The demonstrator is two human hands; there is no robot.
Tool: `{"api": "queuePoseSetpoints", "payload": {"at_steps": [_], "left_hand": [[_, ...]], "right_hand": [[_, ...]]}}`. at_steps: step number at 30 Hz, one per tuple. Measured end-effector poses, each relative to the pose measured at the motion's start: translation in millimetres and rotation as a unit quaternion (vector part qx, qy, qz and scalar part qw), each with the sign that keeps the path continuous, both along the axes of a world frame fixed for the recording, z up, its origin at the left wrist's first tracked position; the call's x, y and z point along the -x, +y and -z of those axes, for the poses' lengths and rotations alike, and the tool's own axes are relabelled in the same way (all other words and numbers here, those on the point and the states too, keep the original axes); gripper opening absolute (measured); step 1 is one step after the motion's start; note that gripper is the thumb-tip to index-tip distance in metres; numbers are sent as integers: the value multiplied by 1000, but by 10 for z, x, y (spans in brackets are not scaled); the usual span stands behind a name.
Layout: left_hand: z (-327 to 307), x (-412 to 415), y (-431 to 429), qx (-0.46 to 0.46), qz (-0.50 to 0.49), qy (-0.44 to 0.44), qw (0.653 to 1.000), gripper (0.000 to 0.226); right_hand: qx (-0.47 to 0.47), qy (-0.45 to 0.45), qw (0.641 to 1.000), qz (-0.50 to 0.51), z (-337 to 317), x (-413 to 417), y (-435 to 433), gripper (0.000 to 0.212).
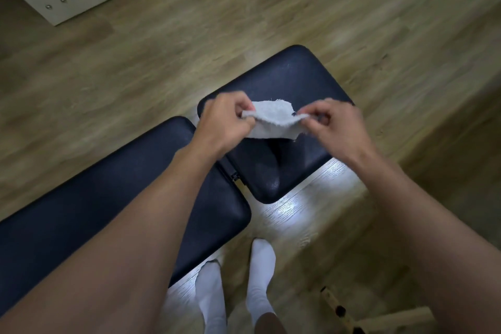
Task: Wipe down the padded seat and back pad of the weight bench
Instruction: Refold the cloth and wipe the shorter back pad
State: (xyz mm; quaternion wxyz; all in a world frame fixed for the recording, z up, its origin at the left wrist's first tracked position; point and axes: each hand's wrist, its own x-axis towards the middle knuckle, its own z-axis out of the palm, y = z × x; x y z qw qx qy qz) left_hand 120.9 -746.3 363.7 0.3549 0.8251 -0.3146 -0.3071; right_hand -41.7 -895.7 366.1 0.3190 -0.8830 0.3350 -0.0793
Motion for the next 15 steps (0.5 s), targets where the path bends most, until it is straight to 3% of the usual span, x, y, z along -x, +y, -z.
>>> {"api": "queuePoseSetpoints", "payload": {"at_steps": [5,8,13,15], "left_hand": [[-164,-395,-516,73,-105,-94,987,20],[-29,-510,-658,9,-71,-122,990,19],[413,-332,-412,-163,97,-95,977,14],[510,-285,-356,-166,92,-113,975,13]], "right_hand": [[17,-73,996,57,-134,-589,-442,14],[44,-42,998,35,0,-737,-490,17],[53,150,985,-58,449,-489,-286,29],[74,134,987,-37,519,-470,-276,30]]}}
